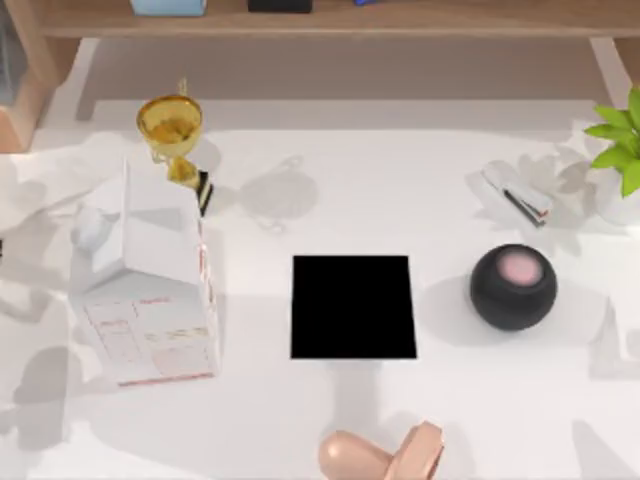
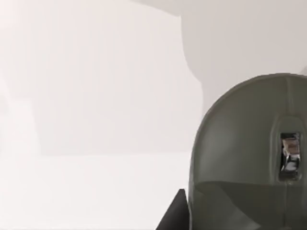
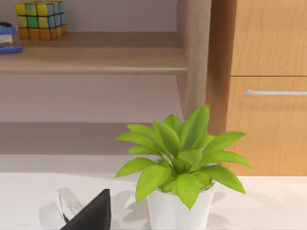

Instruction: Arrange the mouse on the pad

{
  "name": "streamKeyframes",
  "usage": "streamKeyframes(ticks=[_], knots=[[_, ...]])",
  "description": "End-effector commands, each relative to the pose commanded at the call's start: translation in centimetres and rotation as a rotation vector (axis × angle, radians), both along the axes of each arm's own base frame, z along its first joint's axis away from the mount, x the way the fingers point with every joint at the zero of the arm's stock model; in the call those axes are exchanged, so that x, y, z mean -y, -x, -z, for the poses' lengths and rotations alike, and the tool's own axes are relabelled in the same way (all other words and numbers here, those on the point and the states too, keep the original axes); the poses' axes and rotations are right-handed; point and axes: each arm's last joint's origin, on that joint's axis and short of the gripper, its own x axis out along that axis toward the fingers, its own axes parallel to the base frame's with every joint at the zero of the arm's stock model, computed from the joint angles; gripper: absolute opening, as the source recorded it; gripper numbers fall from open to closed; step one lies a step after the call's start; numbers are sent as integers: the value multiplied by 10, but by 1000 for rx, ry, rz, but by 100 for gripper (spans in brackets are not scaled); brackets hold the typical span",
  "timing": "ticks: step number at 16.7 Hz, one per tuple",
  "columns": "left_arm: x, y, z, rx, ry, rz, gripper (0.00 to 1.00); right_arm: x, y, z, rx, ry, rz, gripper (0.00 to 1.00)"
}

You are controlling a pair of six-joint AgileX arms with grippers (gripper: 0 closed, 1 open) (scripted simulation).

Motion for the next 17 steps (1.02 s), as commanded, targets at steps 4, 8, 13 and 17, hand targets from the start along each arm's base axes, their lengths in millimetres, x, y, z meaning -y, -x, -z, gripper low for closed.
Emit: streamKeyframes(ticks=[4, 8, 13, 17], knots=[[2, -1, -1, -1, 2, -1, 0, 0, 0, 0, 0, 0, 0, 100], [17, -19, -35, 99, 14, -53, 0, 0, 0, 0, 0, 0, 0, 100], [77, -77, -86, 296, 95, -86, 0, 0, 0, 0, 0, 0, 0, 100], [169, -109, -86, 300, 181, -47, 0, 0, 0, 0, 0, 0, 0, 100]])
